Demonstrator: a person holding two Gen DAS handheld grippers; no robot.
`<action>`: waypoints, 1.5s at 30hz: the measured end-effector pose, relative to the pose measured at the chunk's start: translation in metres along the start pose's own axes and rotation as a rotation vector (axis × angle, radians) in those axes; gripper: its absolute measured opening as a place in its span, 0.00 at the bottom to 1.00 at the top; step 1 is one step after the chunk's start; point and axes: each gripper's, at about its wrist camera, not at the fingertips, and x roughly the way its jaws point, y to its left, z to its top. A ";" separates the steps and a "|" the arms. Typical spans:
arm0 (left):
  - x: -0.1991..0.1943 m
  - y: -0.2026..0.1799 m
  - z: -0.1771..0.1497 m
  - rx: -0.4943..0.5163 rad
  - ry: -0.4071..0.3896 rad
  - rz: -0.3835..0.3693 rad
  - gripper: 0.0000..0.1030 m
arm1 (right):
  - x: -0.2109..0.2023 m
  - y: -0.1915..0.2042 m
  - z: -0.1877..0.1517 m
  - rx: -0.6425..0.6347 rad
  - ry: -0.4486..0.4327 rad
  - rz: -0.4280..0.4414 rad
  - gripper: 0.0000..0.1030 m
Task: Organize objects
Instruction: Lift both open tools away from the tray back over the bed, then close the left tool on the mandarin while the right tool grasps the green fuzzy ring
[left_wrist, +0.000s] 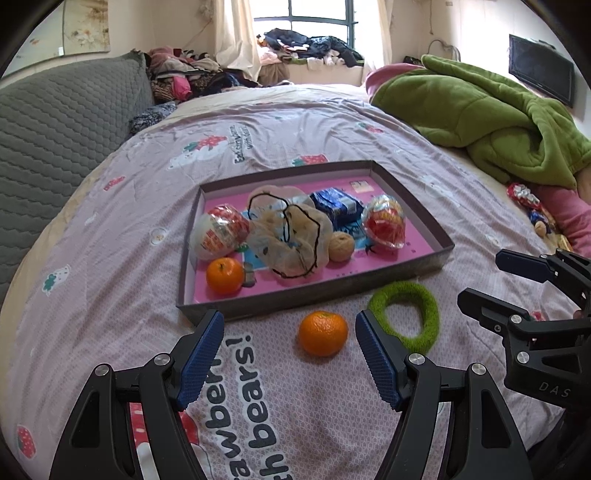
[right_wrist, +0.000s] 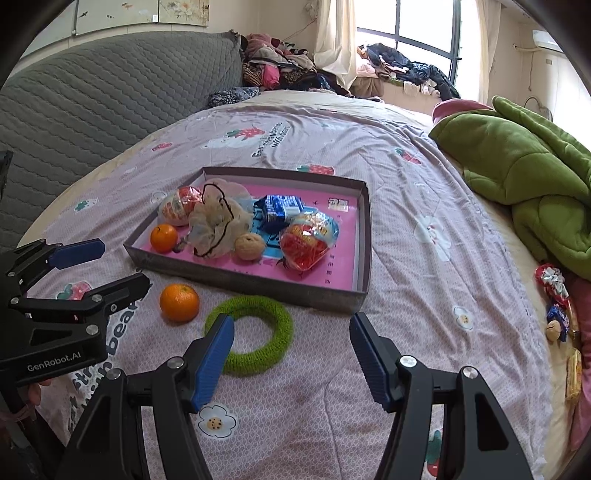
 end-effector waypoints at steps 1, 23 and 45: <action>0.002 0.000 -0.001 0.002 0.005 -0.004 0.73 | 0.002 0.000 -0.001 0.001 0.005 0.002 0.63; 0.037 -0.002 -0.017 0.000 0.078 -0.033 0.73 | 0.037 -0.004 -0.011 0.032 0.057 0.003 0.63; 0.059 -0.004 -0.015 -0.015 0.090 -0.035 0.73 | 0.065 -0.005 -0.011 0.058 0.085 0.003 0.63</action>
